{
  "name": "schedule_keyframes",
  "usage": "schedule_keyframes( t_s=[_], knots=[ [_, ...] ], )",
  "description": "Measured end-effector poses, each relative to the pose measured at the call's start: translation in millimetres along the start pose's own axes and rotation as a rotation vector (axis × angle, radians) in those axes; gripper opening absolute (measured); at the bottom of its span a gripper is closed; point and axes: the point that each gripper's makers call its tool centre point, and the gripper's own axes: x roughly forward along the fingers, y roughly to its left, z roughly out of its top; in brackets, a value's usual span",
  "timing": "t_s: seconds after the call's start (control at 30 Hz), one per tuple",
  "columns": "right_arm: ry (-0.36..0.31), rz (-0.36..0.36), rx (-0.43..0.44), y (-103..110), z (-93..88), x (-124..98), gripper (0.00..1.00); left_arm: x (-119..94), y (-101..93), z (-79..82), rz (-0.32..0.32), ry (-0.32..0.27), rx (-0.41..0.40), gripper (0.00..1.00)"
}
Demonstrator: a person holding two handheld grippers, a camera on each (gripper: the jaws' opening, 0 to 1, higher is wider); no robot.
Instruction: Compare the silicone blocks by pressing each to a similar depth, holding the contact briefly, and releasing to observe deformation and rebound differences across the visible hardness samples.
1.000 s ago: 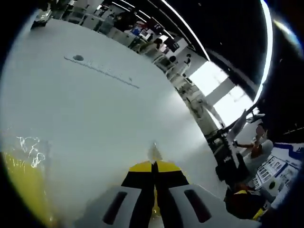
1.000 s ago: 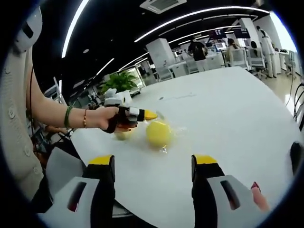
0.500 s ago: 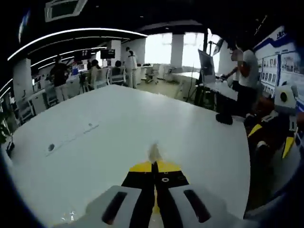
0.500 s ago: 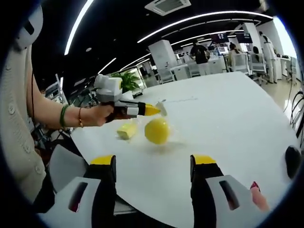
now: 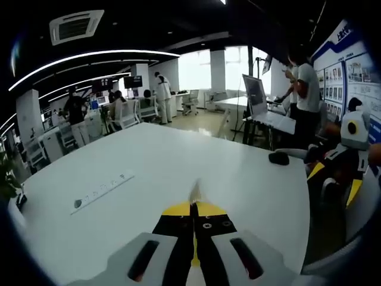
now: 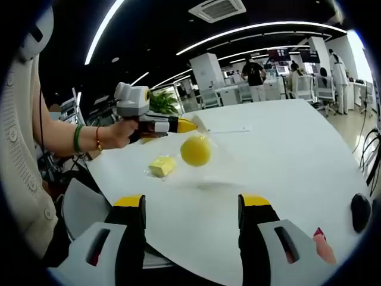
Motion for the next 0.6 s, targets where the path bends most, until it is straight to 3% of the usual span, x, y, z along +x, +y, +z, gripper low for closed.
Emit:
schedule_keyframes(
  t_s=[0.3,0.6],
  knots=[
    [0.002,0.014,-0.051,27.3,10.5,8.2,0.57,-59.0,10.4,23.2,0.016,-0.058,0.055,0.00],
    [0.023,0.037,-0.096,61.3,19.1,23.7,0.59,-130.4,26.1,36.2,0.040,-0.126,0.022,0.00]
  ],
)
